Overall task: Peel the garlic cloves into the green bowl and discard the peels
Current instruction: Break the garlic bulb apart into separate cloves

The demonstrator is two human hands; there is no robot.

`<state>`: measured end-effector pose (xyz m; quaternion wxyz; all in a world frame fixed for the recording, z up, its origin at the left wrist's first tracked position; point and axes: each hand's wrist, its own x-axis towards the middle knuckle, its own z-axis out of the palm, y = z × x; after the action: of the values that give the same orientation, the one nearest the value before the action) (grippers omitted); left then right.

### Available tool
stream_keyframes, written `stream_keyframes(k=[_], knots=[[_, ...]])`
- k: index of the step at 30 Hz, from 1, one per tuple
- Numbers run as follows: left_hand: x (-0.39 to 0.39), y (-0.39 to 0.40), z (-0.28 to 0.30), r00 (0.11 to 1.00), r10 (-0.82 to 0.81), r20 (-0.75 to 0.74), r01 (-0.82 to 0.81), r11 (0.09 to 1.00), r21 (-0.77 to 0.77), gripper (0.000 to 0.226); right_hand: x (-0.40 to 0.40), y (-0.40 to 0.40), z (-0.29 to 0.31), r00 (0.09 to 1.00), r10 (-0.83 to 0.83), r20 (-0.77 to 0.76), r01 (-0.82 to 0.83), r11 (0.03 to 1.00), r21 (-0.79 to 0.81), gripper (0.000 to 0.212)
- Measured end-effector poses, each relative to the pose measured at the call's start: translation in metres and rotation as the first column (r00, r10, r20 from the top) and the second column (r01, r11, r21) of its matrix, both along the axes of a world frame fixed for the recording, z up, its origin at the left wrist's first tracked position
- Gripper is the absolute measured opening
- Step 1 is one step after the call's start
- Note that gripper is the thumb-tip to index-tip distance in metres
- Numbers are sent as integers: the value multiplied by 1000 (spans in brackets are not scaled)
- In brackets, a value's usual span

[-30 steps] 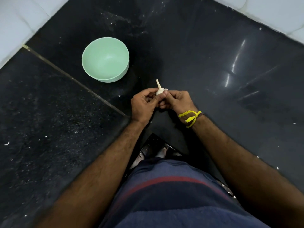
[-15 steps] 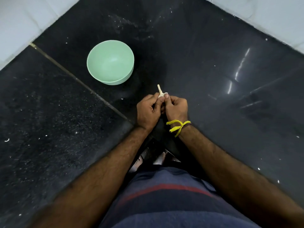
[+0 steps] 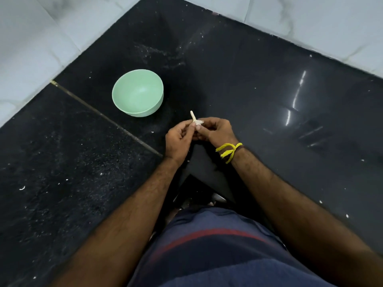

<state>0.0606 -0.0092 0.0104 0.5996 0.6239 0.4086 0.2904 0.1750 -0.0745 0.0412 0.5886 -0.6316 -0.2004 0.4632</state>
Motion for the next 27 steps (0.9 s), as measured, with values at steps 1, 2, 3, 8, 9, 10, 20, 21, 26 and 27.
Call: stream_keyframes(k=[1,2,3,8,9,10,20,21,26,27], knots=[[0,-1,0,1000,-23,7,23,1000,-17,24,0,0,-2,1000,-11,12,11,1000,1,24],[-1,-3,-1,999,-35,6,36,999,-25,26,0,-1,-4,999,-21,29,21,1000,-7,26],[-1,-5,-1,999,-35,0,35,999,-22,26,0,-1,-5,999,-25,46,26,1000,-14,27],[0,-9,1,999,-43,-20,44,999,29,31,4,-5,-10,999,-13,41,13,1000,1,22],[-1,-9,0,998,-37,-45,39,997,63,36,5,-5,-10,999,-5,39,5,1000,8,22],[0,-10,0,998,-24,-61,30,996,89,39,6,-4,-10,999,5,42,-5,1000,9,22],[10,10,-1,987,-145,-71,146,989,11,26,13,-5,-13,999,54,-7,-54,996,-68,28],[10,9,-3,987,-141,-81,143,989,30,25,14,-4,-14,997,60,37,-57,994,-91,28],[13,6,-12,985,-13,-174,57,967,248,46,6,4,-14,976,1,217,34,987,-158,37],[13,7,-14,983,1,-183,50,961,272,44,3,5,-14,971,-18,239,58,985,-162,37]])
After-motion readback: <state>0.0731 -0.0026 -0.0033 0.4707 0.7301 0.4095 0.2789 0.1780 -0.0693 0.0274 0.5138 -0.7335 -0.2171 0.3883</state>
